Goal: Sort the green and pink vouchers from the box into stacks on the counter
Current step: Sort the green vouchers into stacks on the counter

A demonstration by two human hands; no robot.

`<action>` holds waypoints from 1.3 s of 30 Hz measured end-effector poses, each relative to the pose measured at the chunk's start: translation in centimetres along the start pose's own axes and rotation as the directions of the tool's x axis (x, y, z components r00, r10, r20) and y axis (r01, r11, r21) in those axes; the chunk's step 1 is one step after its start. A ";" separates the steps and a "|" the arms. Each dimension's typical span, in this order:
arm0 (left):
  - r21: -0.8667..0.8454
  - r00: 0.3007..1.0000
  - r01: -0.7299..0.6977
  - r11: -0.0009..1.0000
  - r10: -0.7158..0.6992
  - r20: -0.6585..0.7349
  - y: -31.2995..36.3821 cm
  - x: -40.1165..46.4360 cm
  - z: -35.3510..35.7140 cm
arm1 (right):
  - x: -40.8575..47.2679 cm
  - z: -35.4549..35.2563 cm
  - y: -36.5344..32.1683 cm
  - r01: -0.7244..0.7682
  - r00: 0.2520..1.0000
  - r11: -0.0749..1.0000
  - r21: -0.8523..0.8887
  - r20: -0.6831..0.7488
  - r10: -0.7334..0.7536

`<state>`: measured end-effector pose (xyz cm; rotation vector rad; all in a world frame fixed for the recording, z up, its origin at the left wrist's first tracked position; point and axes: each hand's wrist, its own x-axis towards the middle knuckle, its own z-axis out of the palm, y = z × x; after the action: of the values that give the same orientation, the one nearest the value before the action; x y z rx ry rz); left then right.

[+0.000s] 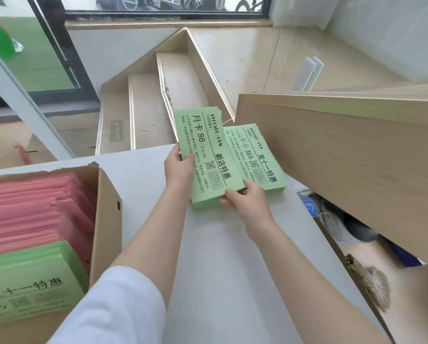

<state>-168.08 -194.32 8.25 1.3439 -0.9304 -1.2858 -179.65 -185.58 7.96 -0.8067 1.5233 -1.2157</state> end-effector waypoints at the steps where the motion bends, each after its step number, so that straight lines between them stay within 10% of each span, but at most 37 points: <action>1: 0.053 1.000 0.002 0.999 -0.002 0.006 -0.4 0.9 0.0 | 0.2 0.0 0.4 0.008 0.999 1.000 -0.029 -0.034 -0.009; 12: 0.326 1.000 0.008 0.945 -0.007 -0.003 -3.0 1.7 -0.3 | -0.2 -1.4 2.7 -0.037 0.980 0.878 -0.476 -0.188 -0.061; 20: 0.219 0.988 -0.014 0.976 -0.020 0.153 -4.8 -1.9 -1.2 | -0.8 -2.0 2.4 -0.121 0.987 0.978 -0.168 -0.128 0.100; 29: 0.424 0.996 -0.040 0.905 0.000 0.092 -2.0 -6.1 -1.4 | -3.0 -3.0 2.0 -0.078 0.997 0.970 -0.231 -0.046 0.069; 39: 0.306 0.976 -0.213 0.928 0.191 0.100 2.9 -20.1 -10.7 | -10.5 1.1 -0.5 0.188 0.931 0.949 -0.254 0.353 -0.090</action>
<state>-159.90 -173.70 14.33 1.4088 -1.3309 -1.0592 -175.63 -176.45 11.43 -1.2666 1.3866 -0.9072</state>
